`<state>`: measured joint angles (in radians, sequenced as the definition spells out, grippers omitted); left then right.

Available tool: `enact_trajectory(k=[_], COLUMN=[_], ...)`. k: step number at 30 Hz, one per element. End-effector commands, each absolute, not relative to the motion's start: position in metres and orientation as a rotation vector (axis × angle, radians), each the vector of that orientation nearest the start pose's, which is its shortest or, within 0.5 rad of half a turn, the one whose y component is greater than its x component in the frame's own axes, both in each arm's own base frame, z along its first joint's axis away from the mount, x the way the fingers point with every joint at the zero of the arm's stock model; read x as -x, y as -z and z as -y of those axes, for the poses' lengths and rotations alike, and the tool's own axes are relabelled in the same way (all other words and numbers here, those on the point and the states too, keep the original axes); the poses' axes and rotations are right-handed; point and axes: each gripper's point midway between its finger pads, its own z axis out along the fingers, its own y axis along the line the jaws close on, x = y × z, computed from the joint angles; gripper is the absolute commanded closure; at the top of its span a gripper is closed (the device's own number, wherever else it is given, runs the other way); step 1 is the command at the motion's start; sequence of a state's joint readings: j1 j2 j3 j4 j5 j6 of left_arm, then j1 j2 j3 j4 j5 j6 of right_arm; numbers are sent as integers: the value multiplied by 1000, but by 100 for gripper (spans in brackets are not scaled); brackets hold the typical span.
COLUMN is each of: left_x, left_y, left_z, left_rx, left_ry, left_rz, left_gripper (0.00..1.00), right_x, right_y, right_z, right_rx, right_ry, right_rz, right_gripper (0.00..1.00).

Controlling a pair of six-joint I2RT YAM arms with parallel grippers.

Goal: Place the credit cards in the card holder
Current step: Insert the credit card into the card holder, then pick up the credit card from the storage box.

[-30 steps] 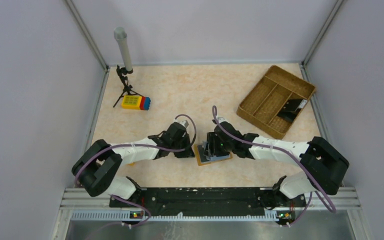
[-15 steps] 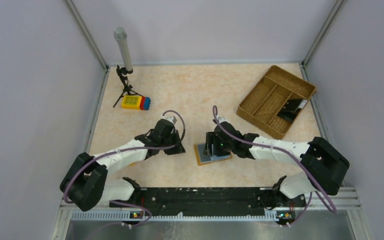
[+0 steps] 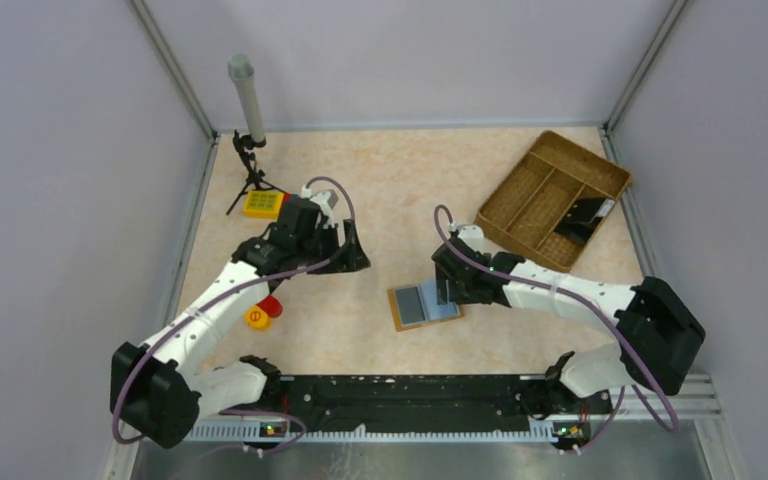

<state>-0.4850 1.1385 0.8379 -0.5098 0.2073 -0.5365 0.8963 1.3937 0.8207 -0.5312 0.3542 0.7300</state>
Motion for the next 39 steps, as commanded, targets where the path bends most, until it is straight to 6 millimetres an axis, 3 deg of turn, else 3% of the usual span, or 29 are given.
enact_trajectory(k=[1,3,5,10,13,17,23,31,39], left_x=[-247,-256,-264,-281,-282,-282,-281,-282,-283], left_y=[-181,-194,-204,-213,-209,-205,-201,-197,-194], left_z=[173,163,153,105,99,99,104,105,105], left_rx=[-168,-167,-159,-79,-66,-67,-82,-84,-87], left_ry=[645,596,538,226,199,211,236,234,228], left_rz=[-2425,-2383,-2336,-2229,-2188,-2160,-2175,-2187,-2198], left_gripper=[11,2,1,1,1,1,1,1,1], right_x=[-233,-247,-259,-300,-323,-352,-375,-391,-399], right_y=[-99,-118,-133,-160,-175,-191,-164,-141,-112], right_z=[-178,-159,-139,-57,-8,25,64,104,127], right_rx=[34,-32,-79,-270,-389,-484,-637,-745,-815], right_ry=[-77,-112,-102,79,169,111,73,32,0], right_rz=[-2497,-2475,-2451,-2388,-2328,-2225,-2203,-2139,-2169], right_gripper=[27,23,19,16,17,29,42,50,55])
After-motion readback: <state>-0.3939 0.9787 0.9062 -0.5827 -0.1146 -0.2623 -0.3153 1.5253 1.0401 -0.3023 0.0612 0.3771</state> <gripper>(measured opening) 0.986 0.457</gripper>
